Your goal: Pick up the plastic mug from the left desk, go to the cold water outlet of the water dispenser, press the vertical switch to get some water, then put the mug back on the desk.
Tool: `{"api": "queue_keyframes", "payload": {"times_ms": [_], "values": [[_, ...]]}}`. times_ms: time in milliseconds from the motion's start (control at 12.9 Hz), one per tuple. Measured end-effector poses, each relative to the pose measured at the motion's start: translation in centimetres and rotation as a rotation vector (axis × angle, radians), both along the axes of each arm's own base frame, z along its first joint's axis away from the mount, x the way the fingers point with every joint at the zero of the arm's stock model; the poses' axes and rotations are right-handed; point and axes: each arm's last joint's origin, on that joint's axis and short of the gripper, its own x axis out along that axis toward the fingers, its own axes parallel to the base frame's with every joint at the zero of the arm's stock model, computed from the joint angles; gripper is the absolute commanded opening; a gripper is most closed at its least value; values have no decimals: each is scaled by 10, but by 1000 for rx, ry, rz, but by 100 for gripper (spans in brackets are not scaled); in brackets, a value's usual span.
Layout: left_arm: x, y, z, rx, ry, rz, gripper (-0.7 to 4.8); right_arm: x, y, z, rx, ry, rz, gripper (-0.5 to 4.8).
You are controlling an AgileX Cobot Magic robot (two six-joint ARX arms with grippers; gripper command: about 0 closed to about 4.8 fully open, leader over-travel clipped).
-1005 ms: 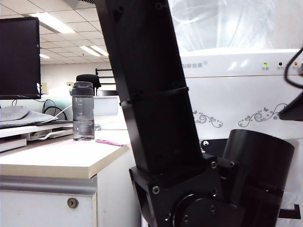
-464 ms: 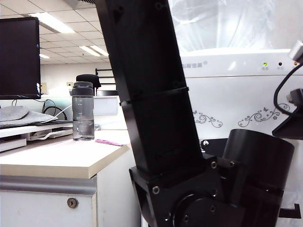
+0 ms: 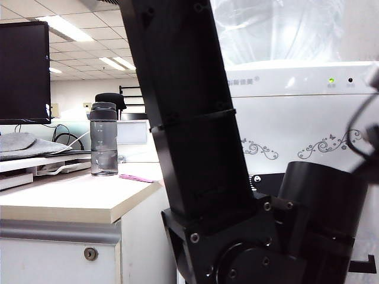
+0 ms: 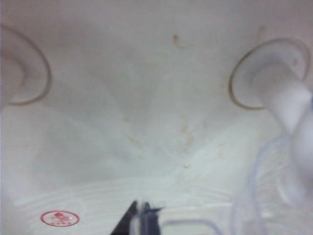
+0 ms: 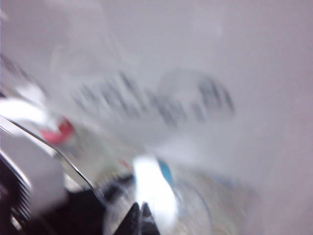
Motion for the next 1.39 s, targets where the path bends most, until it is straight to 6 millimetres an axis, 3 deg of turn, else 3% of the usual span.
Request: {"api": "queue_keyframes", "payload": {"times_ms": [309, 1392], "values": [[0, 0, 0, 0, 0, 0, -4, -7, -2, -7, -5, -6, -16, -1], [0, -1, 0, -2, -1, 0, -4, -4, -2, -6, -10, -30, -40, -1]]}}
